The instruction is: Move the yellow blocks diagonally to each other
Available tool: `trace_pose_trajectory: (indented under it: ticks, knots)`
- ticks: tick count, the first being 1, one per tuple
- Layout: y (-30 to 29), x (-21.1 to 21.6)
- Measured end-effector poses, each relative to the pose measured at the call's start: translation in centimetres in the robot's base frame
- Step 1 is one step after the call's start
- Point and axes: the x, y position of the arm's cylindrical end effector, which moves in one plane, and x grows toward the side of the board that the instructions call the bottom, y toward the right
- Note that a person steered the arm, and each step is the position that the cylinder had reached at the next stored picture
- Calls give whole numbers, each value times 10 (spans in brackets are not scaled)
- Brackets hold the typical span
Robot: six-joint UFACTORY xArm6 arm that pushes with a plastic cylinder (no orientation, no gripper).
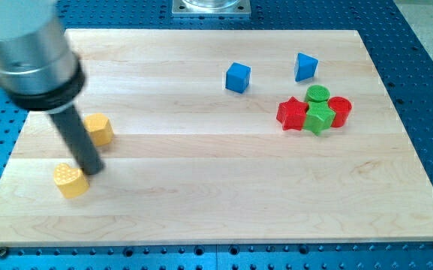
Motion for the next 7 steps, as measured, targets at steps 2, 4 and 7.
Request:
trace_pose_trajectory:
  ticks: [2,4,7]
  knots:
    - [-30,17]
    - [-62,21]
    - [33,-92]
